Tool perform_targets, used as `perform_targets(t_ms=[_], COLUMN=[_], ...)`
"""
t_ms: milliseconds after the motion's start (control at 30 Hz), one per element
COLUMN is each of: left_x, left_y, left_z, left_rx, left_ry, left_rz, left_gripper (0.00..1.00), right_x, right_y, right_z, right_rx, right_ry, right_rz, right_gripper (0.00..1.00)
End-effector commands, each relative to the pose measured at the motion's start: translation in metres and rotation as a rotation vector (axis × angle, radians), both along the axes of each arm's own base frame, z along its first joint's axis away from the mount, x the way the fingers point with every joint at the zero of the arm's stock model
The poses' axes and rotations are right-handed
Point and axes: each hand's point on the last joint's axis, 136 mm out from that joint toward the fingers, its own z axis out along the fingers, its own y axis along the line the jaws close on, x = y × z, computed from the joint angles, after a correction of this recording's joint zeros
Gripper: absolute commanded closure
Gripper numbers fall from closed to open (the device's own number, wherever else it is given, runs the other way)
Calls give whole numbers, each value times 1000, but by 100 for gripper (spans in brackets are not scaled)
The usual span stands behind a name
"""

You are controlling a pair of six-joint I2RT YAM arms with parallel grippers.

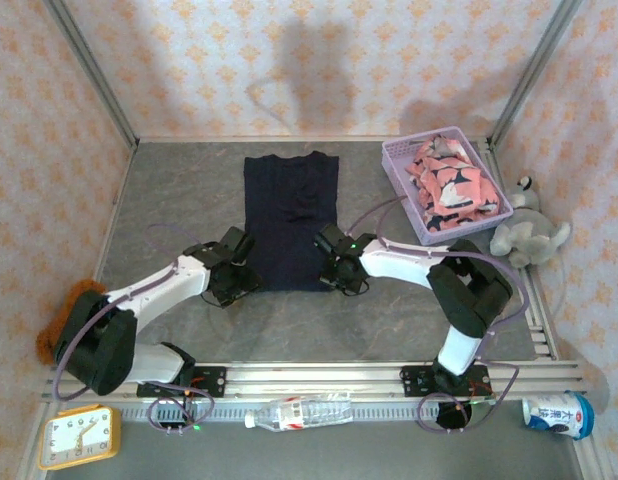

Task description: Fold and stack the mixed laundry pile

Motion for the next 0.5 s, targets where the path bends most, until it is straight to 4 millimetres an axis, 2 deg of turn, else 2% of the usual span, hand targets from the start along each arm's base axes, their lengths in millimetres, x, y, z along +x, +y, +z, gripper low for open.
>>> perform_targets(t_ms=[0, 233, 467], left_x=[-4, 1, 21], left_y=[13, 17, 10], left_z=[4, -3, -11], left_rx=[45, 55, 55], left_ry=[-5, -19, -37], left_rz=[43, 118, 155], left_gripper=[39, 39, 48], right_x=[3, 5, 0], right_y=[-1, 1, -2], right_z=[-5, -2, -2], right_rx=[-37, -38, -33], right_ry=[-1, -1, 0], right_rz=[5, 11, 8], right_gripper=[100, 100, 100])
